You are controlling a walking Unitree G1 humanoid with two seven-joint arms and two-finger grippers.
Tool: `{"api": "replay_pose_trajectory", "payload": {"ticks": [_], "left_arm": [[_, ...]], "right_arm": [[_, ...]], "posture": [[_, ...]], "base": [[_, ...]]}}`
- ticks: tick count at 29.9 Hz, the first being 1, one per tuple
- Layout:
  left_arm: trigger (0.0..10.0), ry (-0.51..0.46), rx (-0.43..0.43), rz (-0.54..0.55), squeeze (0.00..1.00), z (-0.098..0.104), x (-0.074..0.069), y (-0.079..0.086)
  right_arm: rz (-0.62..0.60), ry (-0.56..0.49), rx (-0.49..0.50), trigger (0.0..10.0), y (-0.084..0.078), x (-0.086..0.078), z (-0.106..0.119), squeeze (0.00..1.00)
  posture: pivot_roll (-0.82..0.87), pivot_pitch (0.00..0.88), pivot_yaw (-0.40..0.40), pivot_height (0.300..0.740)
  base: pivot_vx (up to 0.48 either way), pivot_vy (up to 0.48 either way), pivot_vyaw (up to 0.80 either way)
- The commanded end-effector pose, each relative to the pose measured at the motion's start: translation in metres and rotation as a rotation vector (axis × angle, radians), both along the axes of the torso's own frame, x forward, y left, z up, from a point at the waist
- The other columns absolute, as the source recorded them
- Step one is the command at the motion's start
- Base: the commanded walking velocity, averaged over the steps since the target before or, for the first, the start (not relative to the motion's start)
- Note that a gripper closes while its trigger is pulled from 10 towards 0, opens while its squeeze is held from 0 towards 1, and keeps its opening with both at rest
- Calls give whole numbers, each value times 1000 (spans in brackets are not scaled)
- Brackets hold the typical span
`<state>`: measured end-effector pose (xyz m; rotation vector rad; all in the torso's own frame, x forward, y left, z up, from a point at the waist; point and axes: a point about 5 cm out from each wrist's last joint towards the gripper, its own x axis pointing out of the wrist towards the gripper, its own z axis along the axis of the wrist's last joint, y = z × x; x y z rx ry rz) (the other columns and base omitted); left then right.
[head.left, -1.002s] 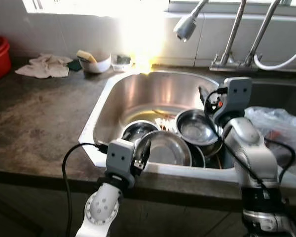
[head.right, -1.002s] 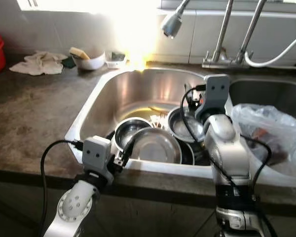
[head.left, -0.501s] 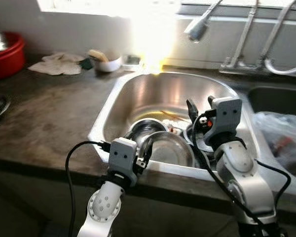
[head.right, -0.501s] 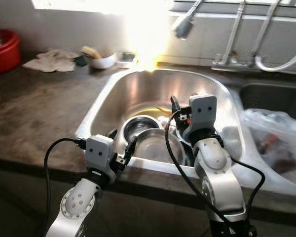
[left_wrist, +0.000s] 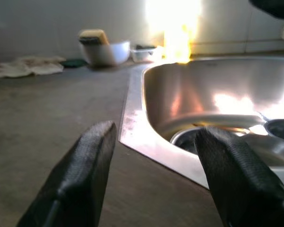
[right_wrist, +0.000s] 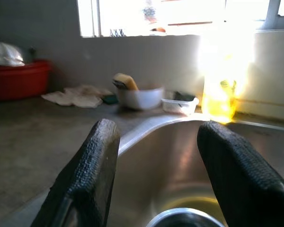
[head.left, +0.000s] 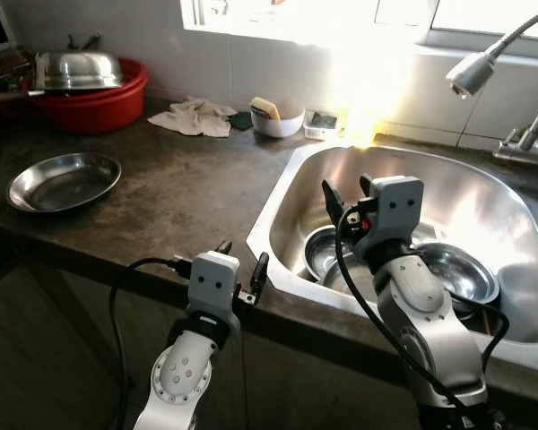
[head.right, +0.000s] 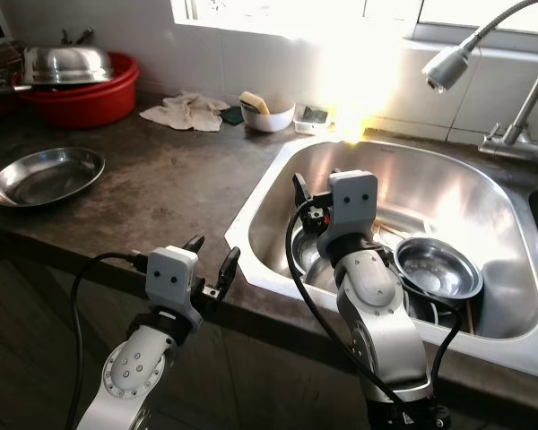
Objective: Kitchen organization
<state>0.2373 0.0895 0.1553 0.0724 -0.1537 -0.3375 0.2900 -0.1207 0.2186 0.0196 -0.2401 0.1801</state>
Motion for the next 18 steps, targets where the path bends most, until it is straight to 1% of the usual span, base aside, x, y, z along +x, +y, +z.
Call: {"api": "replay_pose_trajectory", "payload": {"ticks": [1,5,6,11,14,17,18], "left_arm": [[10000,-4,-1,-4,0,1,0,1],[10000,-6,-1,-5,0,1,1,0],[10000,-7,0,-6,0,1,1,0],[10000,-10,2,-5,0,2,1,0],[10000,-12,3,-2,0,3,2,0],[10000,-15,7,1,0,3,3,1],[10000,-16,10,2,0,3,3,1]], "right_arm": [[-1,-8,9,10000,0,0,3,0],[-2,-10,-8,10000,1,1,3,0],[-3,-8,-12,10000,2,1,3,0],[-16,-9,-19,10000,1,2,4,0],[-14,-5,-10,10000,2,4,5,0],[-6,-3,-1,10000,3,5,6,0],[-2,-1,7,10000,4,6,7,0]], "posture": [[42,36,-42,740],[43,40,-39,740],[43,40,-39,740],[43,48,-38,740],[44,56,-39,740],[44,63,-38,740],[45,66,-37,740]], "base": [[0,472,0],[0,472,0],[0,472,419],[0,477,800],[0,274,800],[0,240,0],[0,0,0]]}}
